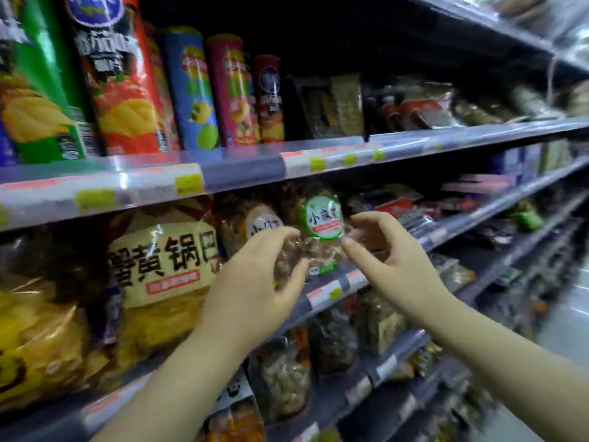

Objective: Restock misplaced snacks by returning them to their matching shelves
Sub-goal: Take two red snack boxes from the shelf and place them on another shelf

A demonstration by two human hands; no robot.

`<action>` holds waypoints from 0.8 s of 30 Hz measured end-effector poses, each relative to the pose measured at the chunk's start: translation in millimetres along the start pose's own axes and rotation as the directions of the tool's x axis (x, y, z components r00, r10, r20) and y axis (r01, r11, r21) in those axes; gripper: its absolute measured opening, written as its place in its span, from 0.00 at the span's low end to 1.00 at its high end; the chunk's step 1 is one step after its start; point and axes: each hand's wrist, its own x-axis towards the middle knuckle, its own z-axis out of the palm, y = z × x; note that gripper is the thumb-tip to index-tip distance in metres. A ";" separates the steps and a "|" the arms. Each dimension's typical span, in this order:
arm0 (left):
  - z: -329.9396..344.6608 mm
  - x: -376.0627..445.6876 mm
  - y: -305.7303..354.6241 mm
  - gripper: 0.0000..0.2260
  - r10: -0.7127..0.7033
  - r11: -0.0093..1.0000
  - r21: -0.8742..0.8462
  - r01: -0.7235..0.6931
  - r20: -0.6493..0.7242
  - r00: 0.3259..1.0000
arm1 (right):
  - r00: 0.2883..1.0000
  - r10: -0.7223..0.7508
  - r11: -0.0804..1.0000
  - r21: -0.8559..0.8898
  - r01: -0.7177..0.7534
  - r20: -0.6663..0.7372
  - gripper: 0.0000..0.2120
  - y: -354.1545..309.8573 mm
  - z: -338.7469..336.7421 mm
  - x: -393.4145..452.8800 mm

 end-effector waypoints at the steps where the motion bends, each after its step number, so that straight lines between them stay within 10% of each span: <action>1: 15.2 -1.9 2.5 0.15 -0.023 0.999 -0.038 0.025 0.049 0.999 | 0.999 0.033 0.999 -0.011 -0.033 0.005 0.16 8.2 -11.4 -5.3; 11: 200.9 9.0 66.1 0.15 -0.168 0.906 -0.287 0.311 0.431 0.886 | 0.990 0.118 0.974 -0.187 -0.130 -0.078 0.25 95.4 -151.8 -35.0; 24: 380.7 152.1 164.6 0.16 -0.118 0.870 -0.400 0.288 0.399 0.909 | 0.964 0.186 0.947 -0.228 -0.228 -0.191 0.18 260.5 -314.4 17.3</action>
